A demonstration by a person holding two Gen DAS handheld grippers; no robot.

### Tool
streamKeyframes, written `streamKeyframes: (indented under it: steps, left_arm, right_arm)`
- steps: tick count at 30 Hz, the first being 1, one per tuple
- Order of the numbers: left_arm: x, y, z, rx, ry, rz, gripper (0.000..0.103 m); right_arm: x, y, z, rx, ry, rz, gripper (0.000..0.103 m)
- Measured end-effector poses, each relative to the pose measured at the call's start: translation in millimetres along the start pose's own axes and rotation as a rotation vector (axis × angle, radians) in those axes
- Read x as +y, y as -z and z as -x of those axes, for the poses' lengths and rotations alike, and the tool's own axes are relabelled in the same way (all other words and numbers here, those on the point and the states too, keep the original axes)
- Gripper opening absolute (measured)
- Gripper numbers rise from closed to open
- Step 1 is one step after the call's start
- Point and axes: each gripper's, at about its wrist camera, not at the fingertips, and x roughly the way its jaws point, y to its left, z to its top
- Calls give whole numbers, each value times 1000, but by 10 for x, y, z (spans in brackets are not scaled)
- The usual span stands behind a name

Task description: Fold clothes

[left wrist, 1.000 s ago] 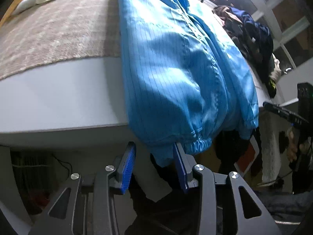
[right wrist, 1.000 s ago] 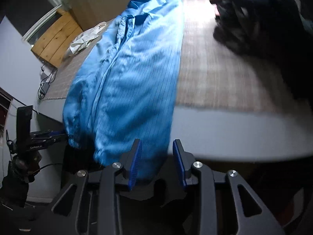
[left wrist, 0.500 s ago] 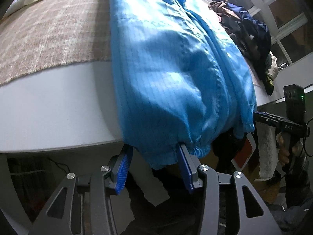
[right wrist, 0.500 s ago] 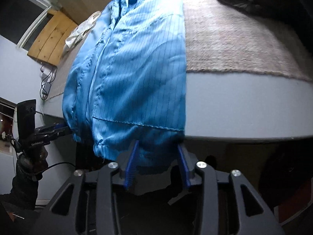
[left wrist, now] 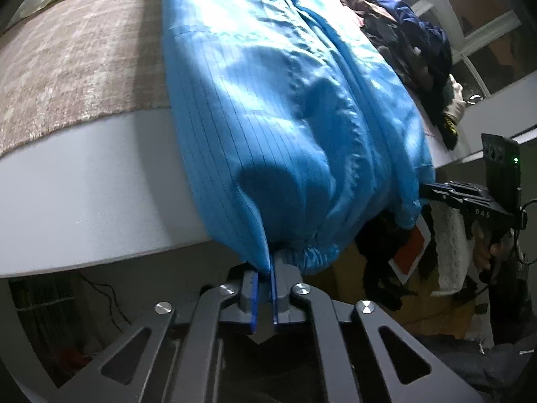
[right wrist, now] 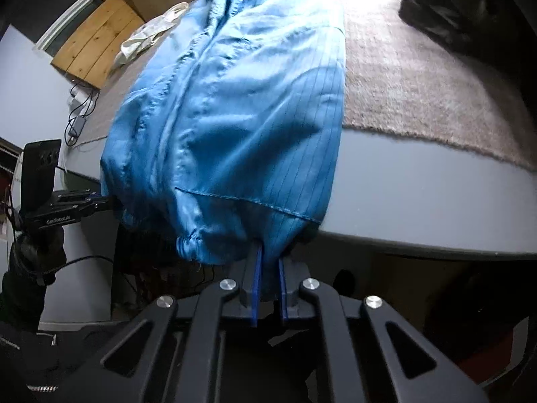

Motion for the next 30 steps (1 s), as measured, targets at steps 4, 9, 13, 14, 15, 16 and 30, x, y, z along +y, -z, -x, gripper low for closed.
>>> streamKeyframes:
  steps: [4, 9, 13, 14, 15, 16, 30]
  left_arm:
    - [-88, -56, 216, -18, 51, -20, 3]
    - [-171, -169, 563, -69, 161, -18, 3]
    - [-245, -392, 801, -116, 221, -11, 3]
    - [-270, -473, 854, -127, 216, -15, 3]
    - [-295, -555, 906, -138, 210, -19, 3]
    - [-316, -654, 967, -152, 202, -29, 2]
    - [716, -2831, 497, -86, -89, 216, 11]
  right_arm:
    - [84, -39, 192, -36, -57, -14, 6]
    - [217, -157, 546, -138, -200, -59, 5]
    - [259, -391, 817, -217, -270, -77, 5]
    - [266, -455, 883, -236, -285, -80, 5]
    - [272, -519, 949, -255, -301, -83, 5]
    - [279, -590, 1013, -272, -314, -84, 5]
    - [-392, -2397, 665, -165, -228, -99, 11]
